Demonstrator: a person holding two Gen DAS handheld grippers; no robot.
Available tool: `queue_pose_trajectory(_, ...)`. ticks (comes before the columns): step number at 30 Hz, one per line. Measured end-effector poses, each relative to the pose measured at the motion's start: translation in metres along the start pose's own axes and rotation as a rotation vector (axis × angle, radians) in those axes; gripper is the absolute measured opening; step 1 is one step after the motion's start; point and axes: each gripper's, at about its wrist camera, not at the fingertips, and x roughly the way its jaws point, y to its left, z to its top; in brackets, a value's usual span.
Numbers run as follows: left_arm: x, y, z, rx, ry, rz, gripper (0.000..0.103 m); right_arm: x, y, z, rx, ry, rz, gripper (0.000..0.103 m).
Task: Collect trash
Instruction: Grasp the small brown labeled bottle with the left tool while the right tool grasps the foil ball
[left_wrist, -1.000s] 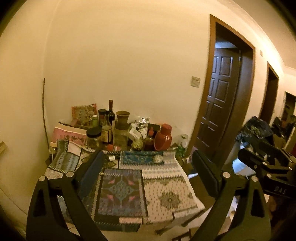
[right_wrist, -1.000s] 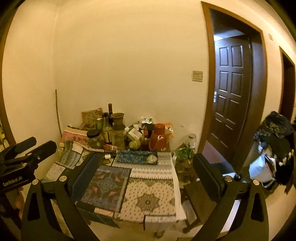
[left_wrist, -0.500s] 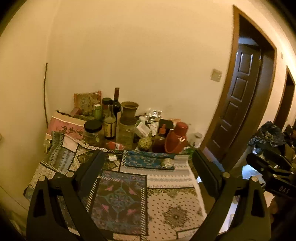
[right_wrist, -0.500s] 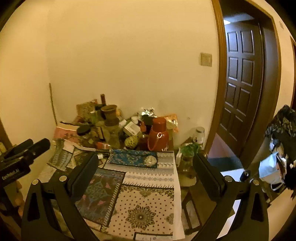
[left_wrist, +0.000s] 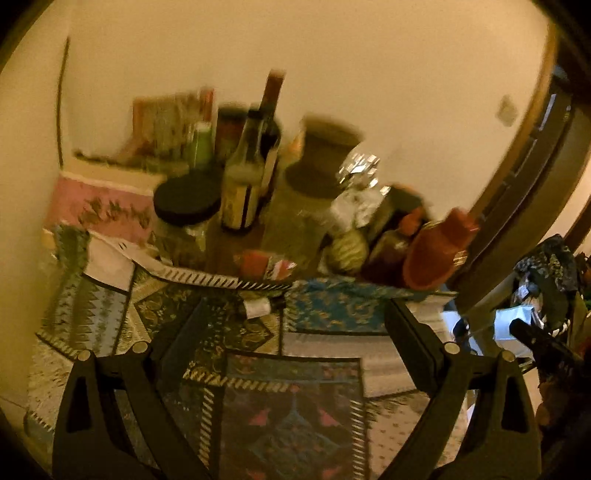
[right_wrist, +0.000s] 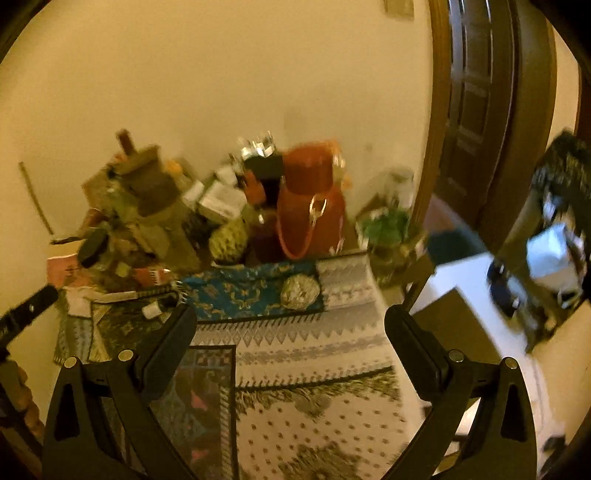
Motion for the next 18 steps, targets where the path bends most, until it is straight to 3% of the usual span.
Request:
queue_pose_trajectory(6, 0.098, 0.033, -0.012, 0.008, 0.145, 0.02, 0.095, 0.093, -0.017, 0.007, 0.098, 0.131, -0.036, 0.101)
queue_pose_trajectory(10, 0.143, 0.042, -0.018, 0.038, 0.211, 0.005, 0.092, 0.14, -0.022, 0.007, 0.122, 0.182, -0.055, 0.1)
queue_pose_trajectory(18, 0.194, 0.047, -0.021, 0.102, 0.256, -0.009, 0.086, 0.193, -0.02, 0.009, 0.148, 0.256, -0.051, 0.084)
